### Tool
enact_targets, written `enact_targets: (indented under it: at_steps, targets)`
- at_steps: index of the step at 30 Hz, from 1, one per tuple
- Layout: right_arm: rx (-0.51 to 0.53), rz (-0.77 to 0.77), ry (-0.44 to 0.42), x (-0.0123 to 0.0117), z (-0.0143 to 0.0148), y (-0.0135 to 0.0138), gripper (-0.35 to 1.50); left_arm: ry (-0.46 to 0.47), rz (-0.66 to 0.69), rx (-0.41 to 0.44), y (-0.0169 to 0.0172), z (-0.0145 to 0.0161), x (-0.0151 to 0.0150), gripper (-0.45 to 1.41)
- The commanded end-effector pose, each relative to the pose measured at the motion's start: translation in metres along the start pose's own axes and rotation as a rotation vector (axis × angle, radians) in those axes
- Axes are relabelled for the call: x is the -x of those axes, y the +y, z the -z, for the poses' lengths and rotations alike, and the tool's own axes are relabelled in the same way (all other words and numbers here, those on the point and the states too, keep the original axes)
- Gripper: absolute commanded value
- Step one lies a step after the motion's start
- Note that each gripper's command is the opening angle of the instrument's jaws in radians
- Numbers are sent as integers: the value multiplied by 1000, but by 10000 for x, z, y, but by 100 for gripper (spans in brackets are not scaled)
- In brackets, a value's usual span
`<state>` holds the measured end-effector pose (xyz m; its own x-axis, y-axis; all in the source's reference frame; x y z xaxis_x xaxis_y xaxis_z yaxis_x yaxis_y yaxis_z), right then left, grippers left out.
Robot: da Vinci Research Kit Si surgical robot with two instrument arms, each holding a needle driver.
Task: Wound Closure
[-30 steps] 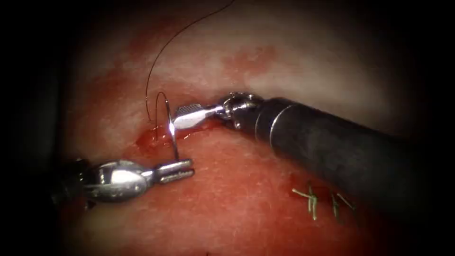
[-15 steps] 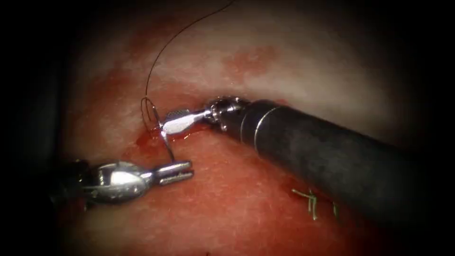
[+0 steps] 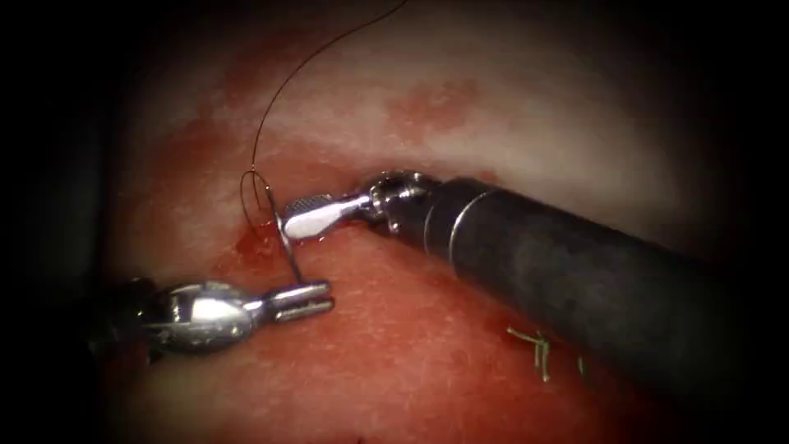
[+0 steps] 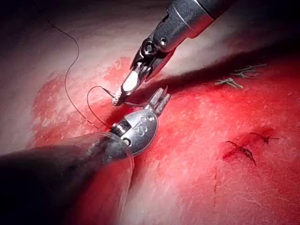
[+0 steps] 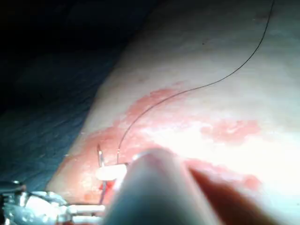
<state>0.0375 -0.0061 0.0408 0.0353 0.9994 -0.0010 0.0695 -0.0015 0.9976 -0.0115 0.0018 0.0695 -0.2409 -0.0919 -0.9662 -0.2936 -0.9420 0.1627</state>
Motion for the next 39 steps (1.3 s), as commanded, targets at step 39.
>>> enact_targets:
  at_steps: [39]
  targets:
    - [-61, -12, -58, 6, -23, 0, 56, -6, 2, 20, 5, -8, 0, -45]
